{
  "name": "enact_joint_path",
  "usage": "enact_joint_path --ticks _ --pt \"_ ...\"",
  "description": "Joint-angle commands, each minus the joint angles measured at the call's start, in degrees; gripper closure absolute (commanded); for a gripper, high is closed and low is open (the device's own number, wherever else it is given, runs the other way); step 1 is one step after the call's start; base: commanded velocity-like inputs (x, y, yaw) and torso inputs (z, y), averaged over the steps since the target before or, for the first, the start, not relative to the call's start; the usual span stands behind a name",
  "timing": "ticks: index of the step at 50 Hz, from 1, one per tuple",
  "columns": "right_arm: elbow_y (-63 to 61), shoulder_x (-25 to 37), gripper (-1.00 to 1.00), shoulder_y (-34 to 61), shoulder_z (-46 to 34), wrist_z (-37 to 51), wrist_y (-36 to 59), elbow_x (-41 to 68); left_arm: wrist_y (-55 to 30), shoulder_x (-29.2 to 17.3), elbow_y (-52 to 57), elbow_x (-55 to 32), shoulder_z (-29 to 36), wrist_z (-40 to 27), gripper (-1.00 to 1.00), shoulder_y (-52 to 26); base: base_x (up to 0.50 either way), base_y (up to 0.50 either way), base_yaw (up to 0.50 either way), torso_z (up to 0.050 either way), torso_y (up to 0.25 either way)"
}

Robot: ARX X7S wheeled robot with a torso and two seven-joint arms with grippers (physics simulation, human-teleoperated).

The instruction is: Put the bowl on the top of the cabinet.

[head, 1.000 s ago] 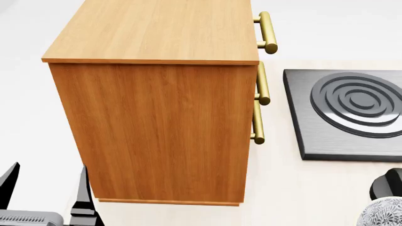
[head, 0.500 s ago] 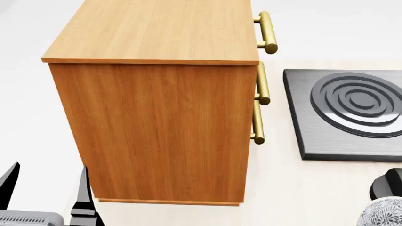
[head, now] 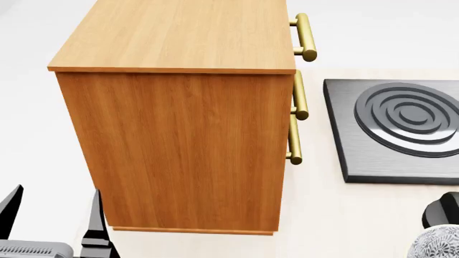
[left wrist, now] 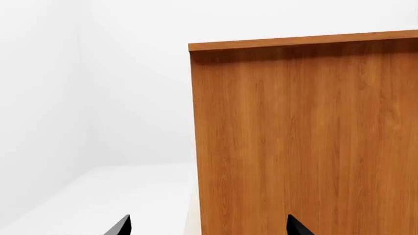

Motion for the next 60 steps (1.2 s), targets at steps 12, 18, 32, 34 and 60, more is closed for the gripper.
enact_joint_path --ticks 12,18,32,34,60 --pt "0.63 -0.02 1.00 0.03 -1.16 -0.15 -0.78 0.21 0.25 -0.27 -0.02 -0.28 0.05 -0.29 -1.00 0.08 0.00 0.00 0.00 0.000 0.000" --pt "-0.31 0.14 1.00 -0.23 -1.25 -0.11 -0.64 0.23 0.31 -0.26 -0.08 -0.22 0.22 -0.33 -1.00 0.00 0.00 0.00 0.00 0.000 0.000" --pt "-8.79 1.35 1.00 1.49 0.63 0.09 4.38 1.84 0.38 -0.44 -0.03 -0.43 0.25 -0.52 -1.00 0.09 0.00 0.00 0.00 0.000 0.000" --pt "-12.48 1.90 1.00 3.18 1.06 0.13 7.59 2.56 0.85 -0.40 -0.36 -0.34 0.34 -0.44 -1.00 0.22 0.00 0.00 0.00 0.000 0.000" --pt "-10.15 8.06 1.00 53.30 5.00 42.71 44.87 77.14 0.45 -0.66 0.05 -0.66 0.66 -0.77 -1.00 0.03 0.00 0.00 0.00 0.000 0.000"
